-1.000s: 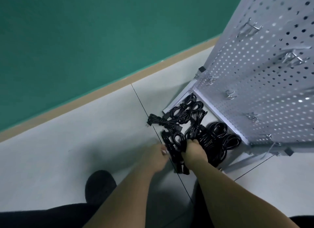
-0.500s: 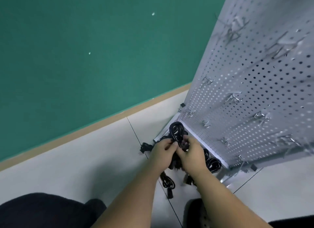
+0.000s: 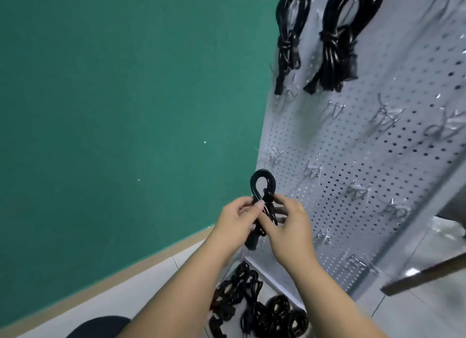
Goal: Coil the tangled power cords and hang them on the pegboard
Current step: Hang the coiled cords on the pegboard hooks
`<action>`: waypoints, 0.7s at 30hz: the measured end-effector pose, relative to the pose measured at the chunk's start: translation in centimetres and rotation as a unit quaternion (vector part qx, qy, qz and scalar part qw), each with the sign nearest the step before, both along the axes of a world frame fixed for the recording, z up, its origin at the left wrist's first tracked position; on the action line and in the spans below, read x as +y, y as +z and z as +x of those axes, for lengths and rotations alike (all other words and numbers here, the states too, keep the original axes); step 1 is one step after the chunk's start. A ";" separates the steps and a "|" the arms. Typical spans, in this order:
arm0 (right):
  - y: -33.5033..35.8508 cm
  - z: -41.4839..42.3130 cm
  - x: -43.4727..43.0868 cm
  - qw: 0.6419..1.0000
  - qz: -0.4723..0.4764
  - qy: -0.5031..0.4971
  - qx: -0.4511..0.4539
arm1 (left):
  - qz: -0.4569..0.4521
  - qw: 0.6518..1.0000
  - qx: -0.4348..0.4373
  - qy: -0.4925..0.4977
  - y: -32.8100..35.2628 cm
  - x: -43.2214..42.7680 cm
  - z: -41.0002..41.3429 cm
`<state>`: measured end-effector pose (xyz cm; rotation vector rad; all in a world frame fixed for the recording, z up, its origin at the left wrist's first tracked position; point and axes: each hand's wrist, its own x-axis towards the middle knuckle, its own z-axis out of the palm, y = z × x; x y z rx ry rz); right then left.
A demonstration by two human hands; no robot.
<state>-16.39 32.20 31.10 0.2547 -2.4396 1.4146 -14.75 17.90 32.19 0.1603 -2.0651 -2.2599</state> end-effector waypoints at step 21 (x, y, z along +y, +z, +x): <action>25.0 3.4 8.5 0.960 0.016 -0.123 0.251 | 0.027 0.957 0.263 -0.118 25.0 10.3 -1.2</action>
